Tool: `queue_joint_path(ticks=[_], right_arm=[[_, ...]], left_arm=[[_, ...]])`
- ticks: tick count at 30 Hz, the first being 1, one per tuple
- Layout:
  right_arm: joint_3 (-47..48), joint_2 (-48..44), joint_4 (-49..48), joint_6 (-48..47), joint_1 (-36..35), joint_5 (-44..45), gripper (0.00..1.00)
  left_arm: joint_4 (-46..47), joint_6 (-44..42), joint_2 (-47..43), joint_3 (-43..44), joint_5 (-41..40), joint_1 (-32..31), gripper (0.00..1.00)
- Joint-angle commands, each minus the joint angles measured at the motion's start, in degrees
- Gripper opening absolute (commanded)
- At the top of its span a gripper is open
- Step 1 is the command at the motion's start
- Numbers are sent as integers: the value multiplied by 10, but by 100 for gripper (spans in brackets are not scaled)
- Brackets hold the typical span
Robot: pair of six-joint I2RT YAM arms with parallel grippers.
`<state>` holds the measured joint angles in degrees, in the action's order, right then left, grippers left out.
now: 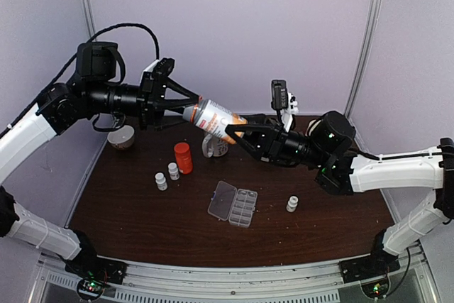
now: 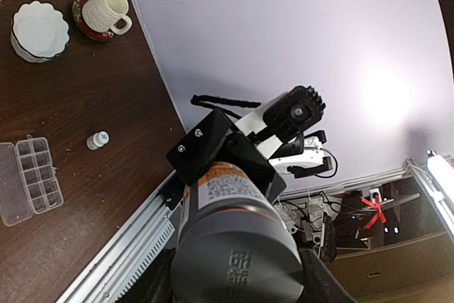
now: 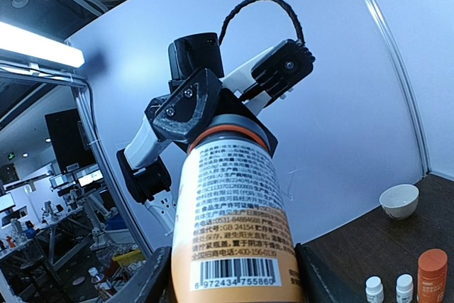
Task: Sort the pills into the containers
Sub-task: Unscrew the lid of the pill bottle from the pill bottle.
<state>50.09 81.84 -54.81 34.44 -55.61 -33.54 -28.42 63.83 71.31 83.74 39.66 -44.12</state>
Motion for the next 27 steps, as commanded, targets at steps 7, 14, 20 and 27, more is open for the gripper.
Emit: queue_joint_path(ticks=[7,14,20,27], right_arm=[[-54,0,-34,3,-5,-1,0],[-69,-13,-46,17,2,7,0],[-68,-16,-48,38,6,-1,0],[-70,-11,-62,98,11,-21,0]], left_arm=[[66,72,-21,-24,30,22,0],[8,19,-48,-22,-5,60,0],[-38,-81,-52,-18,-41,67,0],[-177,-283,-48,-34,-233,67,0]])
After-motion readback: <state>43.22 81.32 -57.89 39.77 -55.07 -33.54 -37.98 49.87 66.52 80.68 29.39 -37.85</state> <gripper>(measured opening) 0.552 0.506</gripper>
